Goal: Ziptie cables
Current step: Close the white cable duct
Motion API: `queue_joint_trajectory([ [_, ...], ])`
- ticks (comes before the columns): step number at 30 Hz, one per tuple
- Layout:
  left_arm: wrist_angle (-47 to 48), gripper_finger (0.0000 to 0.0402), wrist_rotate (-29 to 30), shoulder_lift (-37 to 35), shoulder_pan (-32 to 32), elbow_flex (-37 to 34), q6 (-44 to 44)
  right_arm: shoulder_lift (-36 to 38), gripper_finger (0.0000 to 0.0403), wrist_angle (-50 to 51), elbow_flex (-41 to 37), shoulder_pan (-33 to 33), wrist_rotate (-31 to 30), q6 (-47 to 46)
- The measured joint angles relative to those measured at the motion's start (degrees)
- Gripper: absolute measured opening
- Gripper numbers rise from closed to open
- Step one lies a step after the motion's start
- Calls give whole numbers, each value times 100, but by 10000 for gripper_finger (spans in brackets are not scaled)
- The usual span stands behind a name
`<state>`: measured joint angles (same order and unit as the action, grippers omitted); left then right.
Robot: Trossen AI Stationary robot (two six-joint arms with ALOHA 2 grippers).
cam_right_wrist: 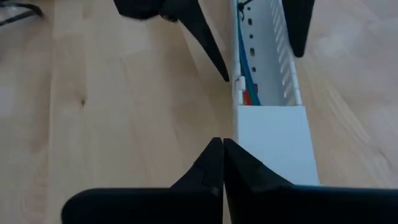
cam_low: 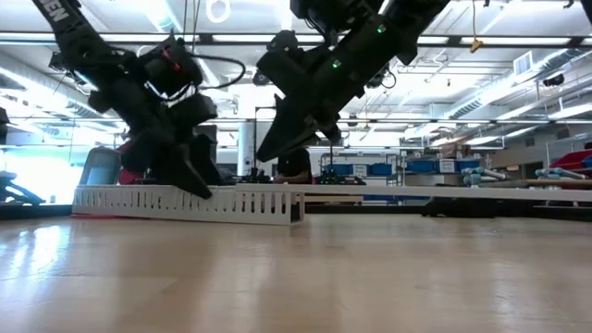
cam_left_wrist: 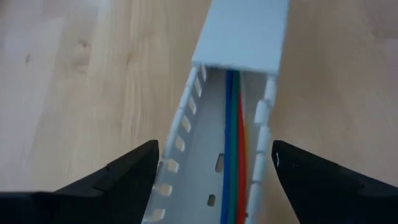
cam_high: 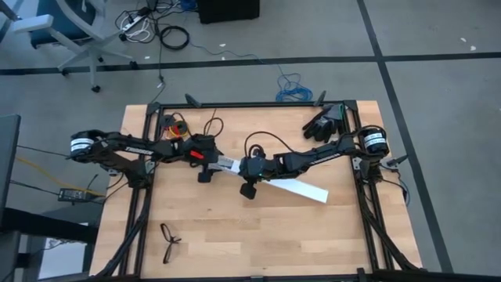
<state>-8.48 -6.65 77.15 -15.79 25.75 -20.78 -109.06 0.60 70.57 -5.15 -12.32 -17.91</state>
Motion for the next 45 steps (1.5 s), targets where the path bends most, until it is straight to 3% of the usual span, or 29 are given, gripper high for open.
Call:
queue_joint_trajectory([
  [8,-338,313,-11,53,0,-130,1,-2,0,-74,2,0,0,-42],
  [18,-620,240,-214,415,0,-106,281,-4,0,-20,2,0,-167,-54],
  [23,-611,226,-215,398,2,-113,297,176,0,881,5,-10,-680,-521],
  [26,-611,226,-217,398,2,-113,314,128,0,1304,11,56,-392,-899],
  [29,-600,226,-220,398,2,-117,322,-75,0,1025,24,146,60,-944],
  [37,-644,225,-287,404,-2,-126,444,-489,0,-248,25,563,413,-566],
  [45,-665,234,-36,406,7,-118,619,-479,0,-489,12,486,254,-220],
])
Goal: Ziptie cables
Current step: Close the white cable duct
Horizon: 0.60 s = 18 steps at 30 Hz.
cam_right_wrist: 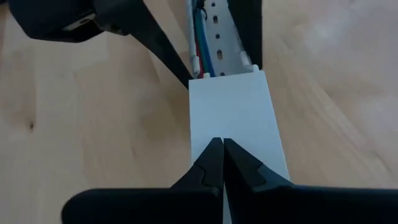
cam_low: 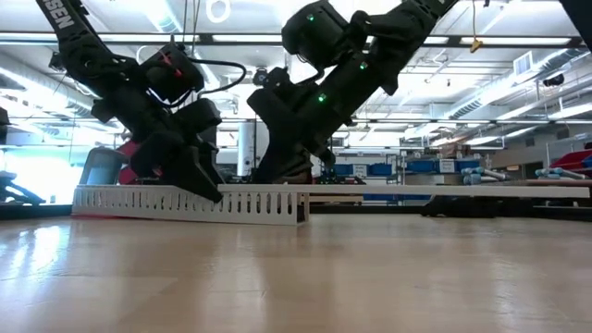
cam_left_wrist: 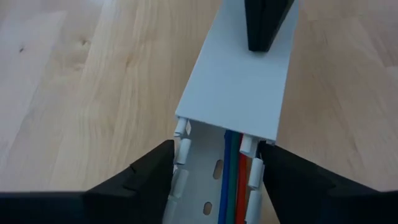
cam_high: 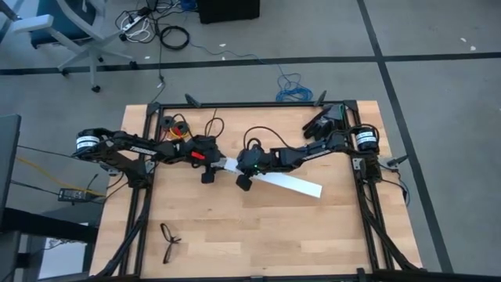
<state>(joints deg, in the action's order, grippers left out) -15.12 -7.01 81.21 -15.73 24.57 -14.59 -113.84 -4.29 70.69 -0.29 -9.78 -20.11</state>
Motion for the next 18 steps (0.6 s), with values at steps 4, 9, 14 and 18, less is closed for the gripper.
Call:
queue_joint_trajectory([
  [4,-40,266,35,17,2,-1,-2,0,0,-9,-1,-38,2,-12],
  [9,92,307,66,-82,0,13,6,0,0,-21,-1,-51,18,-36],
  [14,577,316,141,-559,-43,-10,-59,0,0,-70,-1,-92,44,47],
  [18,927,314,184,-1031,-49,6,-207,0,0,-87,-4,-88,44,47],
])
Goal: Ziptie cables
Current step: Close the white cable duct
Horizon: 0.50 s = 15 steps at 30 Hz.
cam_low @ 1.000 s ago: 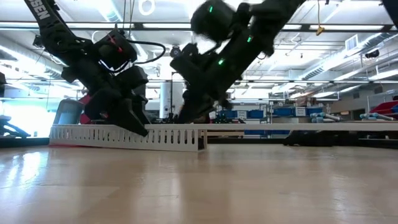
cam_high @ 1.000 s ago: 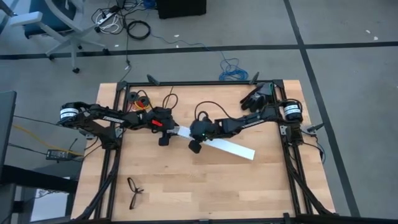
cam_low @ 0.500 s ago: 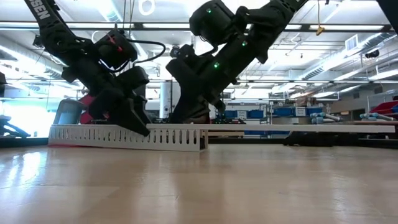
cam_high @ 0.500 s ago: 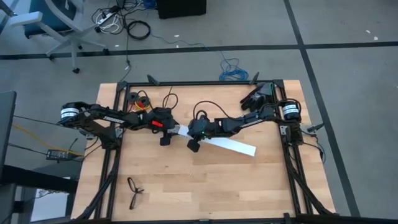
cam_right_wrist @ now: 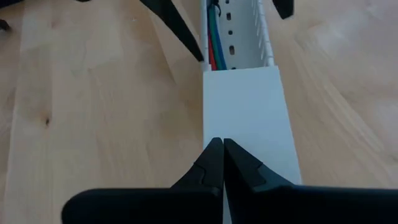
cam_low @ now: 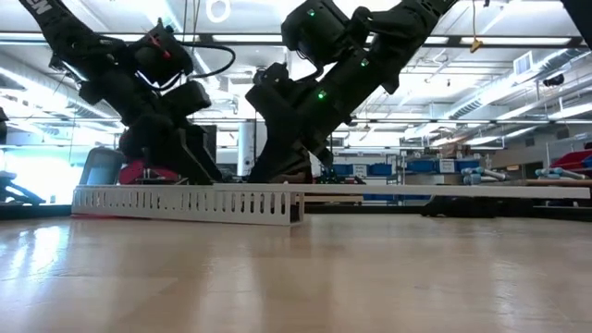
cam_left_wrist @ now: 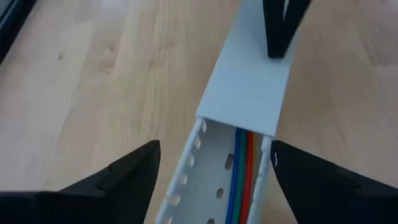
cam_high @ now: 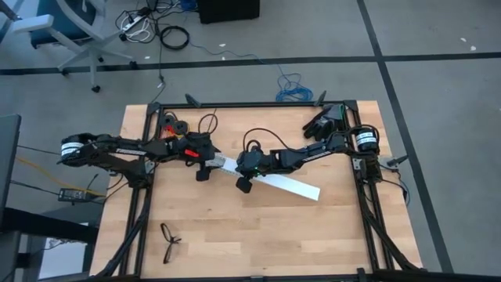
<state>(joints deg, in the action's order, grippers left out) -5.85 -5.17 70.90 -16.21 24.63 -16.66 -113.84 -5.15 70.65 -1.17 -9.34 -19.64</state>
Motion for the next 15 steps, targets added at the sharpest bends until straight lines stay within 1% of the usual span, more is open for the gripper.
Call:
queue_joint_trajectory([
  [3,502,314,97,-188,-2,-12,-90,0,0,-4,0,2,-2,4],
  [7,468,314,120,-202,-59,-119,-110,4,0,-23,0,0,20,22],
  [12,-186,314,101,-186,-201,-505,-114,7,0,-31,0,-34,57,28],
  [15,-518,311,-9,-191,-261,-697,-116,9,0,-34,0,-46,57,28],
])
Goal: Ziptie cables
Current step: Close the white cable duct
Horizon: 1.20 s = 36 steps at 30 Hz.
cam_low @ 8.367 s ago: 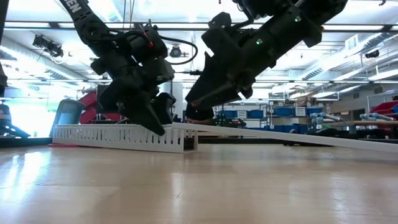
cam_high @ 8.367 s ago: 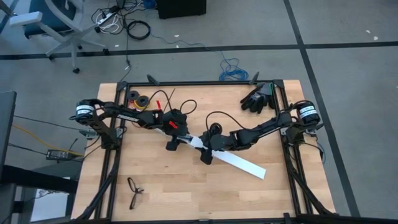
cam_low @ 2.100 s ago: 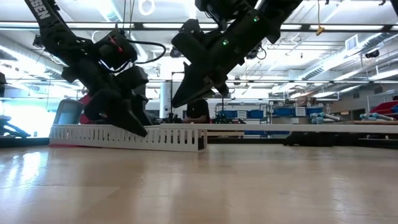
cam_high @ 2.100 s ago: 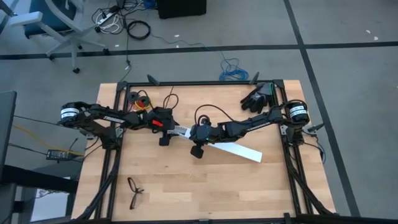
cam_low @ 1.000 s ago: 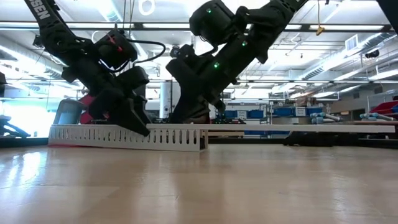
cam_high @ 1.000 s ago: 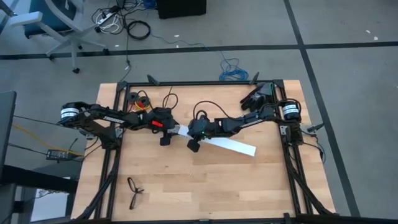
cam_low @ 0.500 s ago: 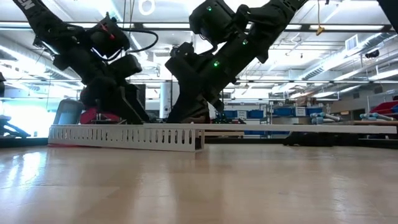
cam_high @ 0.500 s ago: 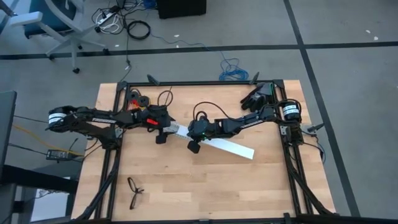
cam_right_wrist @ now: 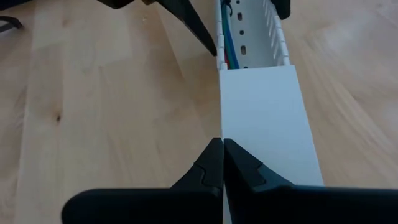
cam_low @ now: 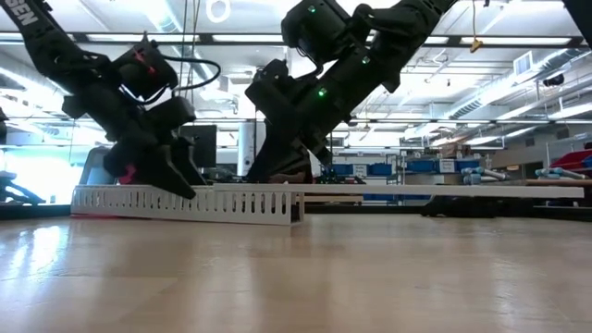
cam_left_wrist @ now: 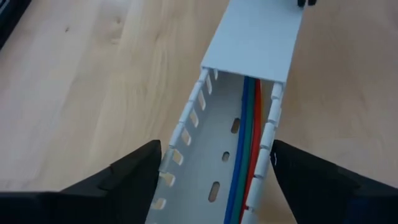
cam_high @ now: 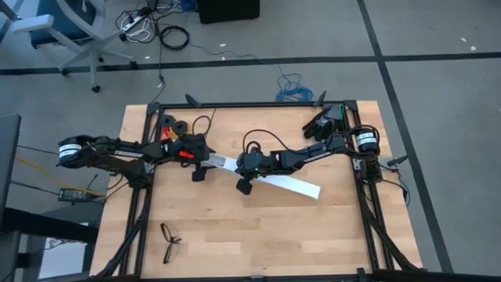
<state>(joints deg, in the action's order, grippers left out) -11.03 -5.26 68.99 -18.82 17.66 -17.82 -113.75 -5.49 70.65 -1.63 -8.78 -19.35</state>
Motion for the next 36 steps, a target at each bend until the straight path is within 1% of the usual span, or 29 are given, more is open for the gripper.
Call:
queue_joint_trajectory([
  [3,-261,301,-157,0,-5,-116,0,0,0,-3,0,-4,0,0],
  [12,-423,237,-211,239,-70,-106,9,2,0,-146,0,-4,-1,-7],
  [15,-527,223,-308,257,-73,-108,41,7,0,-318,0,-2,-3,-4],
  [19,-587,220,-336,260,-73,-113,144,-45,0,-93,2,215,-52,-158],
  [21,-589,219,-327,262,-73,-113,196,-156,0,-266,19,351,-16,-201],
  [23,-598,219,-321,264,-71,-115,287,-270,0,-413,82,486,192,-186],
  [29,-627,219,-341,264,-69,-119,326,-892,0,-719,824,722,907,-2],
  [32,-637,219,-347,265,-69,-119,330,-1021,0,-1132,984,715,888,425],
  [34,-648,219,-353,267,-67,-117,330,-965,0,-1568,1015,648,694,641],
  [36,-655,219,-356,267,-67,-119,332,-765,0,-1497,1014,566,503,780],
])
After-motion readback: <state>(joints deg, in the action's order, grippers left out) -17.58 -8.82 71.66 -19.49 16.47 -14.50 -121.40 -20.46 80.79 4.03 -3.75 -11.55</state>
